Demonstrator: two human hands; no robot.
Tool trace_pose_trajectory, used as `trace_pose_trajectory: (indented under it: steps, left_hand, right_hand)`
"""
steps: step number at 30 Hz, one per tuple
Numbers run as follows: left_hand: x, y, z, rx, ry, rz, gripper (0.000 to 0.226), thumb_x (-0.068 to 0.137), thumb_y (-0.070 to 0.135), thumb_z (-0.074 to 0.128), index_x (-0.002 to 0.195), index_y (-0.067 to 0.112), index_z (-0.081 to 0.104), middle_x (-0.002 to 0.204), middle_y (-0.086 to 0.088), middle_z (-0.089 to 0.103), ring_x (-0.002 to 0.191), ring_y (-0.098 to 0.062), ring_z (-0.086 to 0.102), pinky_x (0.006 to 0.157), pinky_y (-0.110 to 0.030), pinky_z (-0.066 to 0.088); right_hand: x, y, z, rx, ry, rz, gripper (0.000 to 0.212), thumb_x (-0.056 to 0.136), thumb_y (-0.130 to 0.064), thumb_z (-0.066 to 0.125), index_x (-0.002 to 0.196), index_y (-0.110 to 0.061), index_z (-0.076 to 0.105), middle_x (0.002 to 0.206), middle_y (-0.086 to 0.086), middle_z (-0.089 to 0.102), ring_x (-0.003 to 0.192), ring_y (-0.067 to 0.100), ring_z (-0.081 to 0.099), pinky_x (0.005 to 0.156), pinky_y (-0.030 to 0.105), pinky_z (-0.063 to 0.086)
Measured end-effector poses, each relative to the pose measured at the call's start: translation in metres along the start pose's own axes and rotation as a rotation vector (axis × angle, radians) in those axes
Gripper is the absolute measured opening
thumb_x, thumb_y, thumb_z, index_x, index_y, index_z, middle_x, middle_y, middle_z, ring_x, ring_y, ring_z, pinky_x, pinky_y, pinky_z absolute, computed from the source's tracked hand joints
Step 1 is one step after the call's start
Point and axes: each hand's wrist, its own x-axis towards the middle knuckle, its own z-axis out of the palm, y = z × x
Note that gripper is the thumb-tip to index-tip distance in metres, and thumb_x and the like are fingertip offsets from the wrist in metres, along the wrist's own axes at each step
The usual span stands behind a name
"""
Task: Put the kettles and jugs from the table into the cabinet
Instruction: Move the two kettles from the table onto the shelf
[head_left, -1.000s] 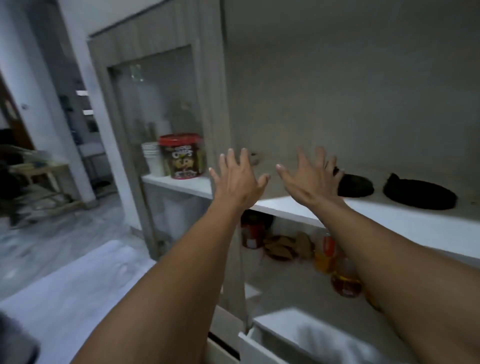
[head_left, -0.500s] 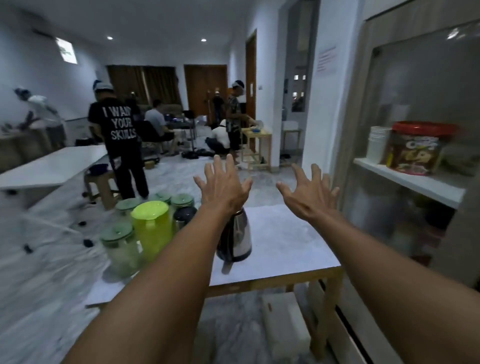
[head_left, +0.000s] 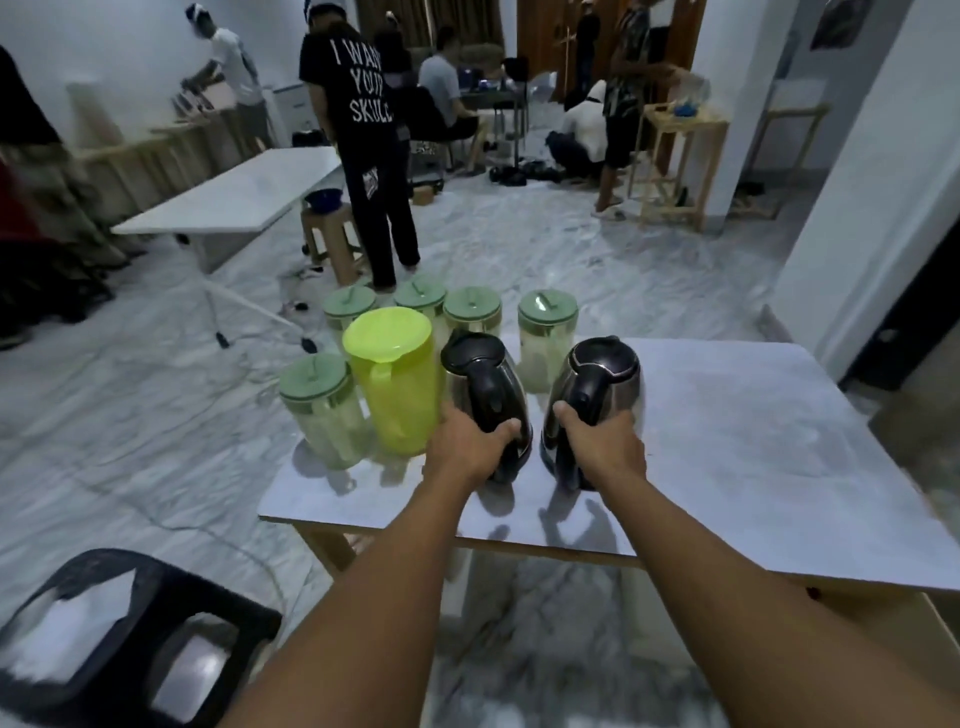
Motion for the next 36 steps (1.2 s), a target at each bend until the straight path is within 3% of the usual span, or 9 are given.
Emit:
trace_pose_trajectory:
  steps: [4, 8, 13, 16, 18, 22, 25, 31, 36]
  left_hand:
    - [0.037, -0.003, 0.037, -0.152, -0.034, -0.065, 0.069, 0.072, 0.06, 0.069, 0.12, 0.01, 0.063, 0.116, -0.011, 0.07, 0.107, -0.034, 0.064, 0.094, -0.044, 0.053]
    - [0.052, -0.001, 0.049, -0.233, -0.047, -0.033, 0.04, 0.079, 0.043, 0.065, 0.097, 0.007, 0.07, 0.096, -0.013, 0.073, 0.094, -0.033, 0.066, 0.088, -0.047, 0.054]
    - [0.064, -0.007, 0.052, -0.325, -0.097, -0.028, 0.063, 0.059, 0.058, 0.059, 0.098, 0.009, 0.068, 0.095, -0.012, 0.073, 0.092, -0.033, 0.068, 0.088, -0.051, 0.055]
    - [0.064, -0.003, 0.045, -0.318, -0.14, 0.04, 0.057, 0.065, 0.055, 0.059, 0.098, 0.009, 0.066, 0.095, -0.011, 0.072, 0.091, -0.029, 0.068, 0.09, -0.049, 0.053]
    - [0.057, 0.005, 0.037, -0.284, -0.177, 0.127, 0.049, 0.072, 0.049, 0.059, 0.096, 0.007, 0.066, 0.093, -0.011, 0.071, 0.09, -0.028, 0.067, 0.088, -0.047, 0.054]
    - [0.037, 0.028, 0.014, -0.283, -0.221, 0.298, 0.046, 0.073, 0.046, 0.059, 0.091, 0.004, 0.064, 0.083, -0.009, 0.068, 0.077, -0.028, 0.063, 0.078, -0.043, 0.052]
    - [0.009, 0.058, -0.004, -0.341, -0.273, 0.441, 0.056, 0.068, 0.055, 0.056, 0.086, 0.003, 0.065, 0.083, -0.014, 0.07, 0.079, -0.035, 0.066, 0.078, -0.047, 0.055]
    - [-0.112, 0.128, -0.035, -0.47, -0.431, 0.756, 0.037, 0.069, 0.048, 0.051, 0.07, 0.011, 0.059, 0.068, -0.01, 0.064, 0.066, -0.03, 0.061, 0.069, -0.049, 0.055]
    - [-0.232, 0.168, -0.036, -0.574, -0.585, 0.952, 0.025, 0.077, 0.033, 0.054, 0.07, 0.011, 0.062, 0.067, -0.007, 0.064, 0.063, -0.024, 0.059, 0.061, -0.036, 0.051]
  right_hand:
    - [0.035, 0.003, 0.019, 0.143, -0.036, 0.024, 0.054, 0.083, -0.05, 0.065, 0.119, -0.01, 0.065, 0.106, 0.008, 0.069, 0.1, 0.031, 0.063, 0.087, 0.032, 0.046]
    - [0.051, 0.005, 0.027, 0.163, -0.029, 0.008, 0.021, 0.085, -0.029, 0.062, 0.099, -0.013, 0.061, 0.086, 0.006, 0.061, 0.082, 0.029, 0.055, 0.074, 0.029, 0.038]
    - [0.054, 0.001, 0.026, 0.18, -0.003, 0.022, 0.019, 0.091, -0.027, 0.054, 0.101, -0.011, 0.051, 0.09, 0.008, 0.059, 0.081, 0.03, 0.053, 0.072, 0.032, 0.037]
    - [0.049, 0.001, 0.018, 0.18, 0.021, 0.008, 0.029, 0.09, -0.03, 0.051, 0.109, -0.008, 0.057, 0.097, 0.012, 0.067, 0.086, 0.031, 0.06, 0.073, 0.034, 0.043]
    - [0.039, -0.003, 0.011, 0.187, 0.07, -0.002, 0.034, 0.087, -0.035, 0.051, 0.108, -0.01, 0.059, 0.098, 0.013, 0.07, 0.09, 0.032, 0.064, 0.081, 0.039, 0.051]
    - [0.002, -0.011, -0.014, 0.257, 0.228, -0.028, 0.041, 0.077, -0.048, 0.048, 0.099, -0.017, 0.061, 0.094, 0.009, 0.069, 0.09, 0.033, 0.064, 0.088, 0.046, 0.053]
    - [-0.043, -0.018, -0.048, 0.337, 0.401, -0.057, 0.037, 0.077, -0.047, 0.049, 0.096, -0.018, 0.062, 0.09, 0.008, 0.069, 0.087, 0.033, 0.064, 0.086, 0.045, 0.054]
    - [-0.16, -0.026, -0.143, 0.362, 0.839, -0.116, 0.032, 0.091, -0.033, 0.054, 0.095, -0.003, 0.065, 0.083, 0.01, 0.063, 0.078, 0.029, 0.058, 0.064, 0.029, 0.038]
    - [-0.258, -0.011, -0.23, 0.312, 1.201, -0.064, 0.033, 0.09, -0.033, 0.054, 0.091, -0.003, 0.067, 0.074, 0.006, 0.06, 0.061, 0.02, 0.049, 0.052, 0.027, 0.031]
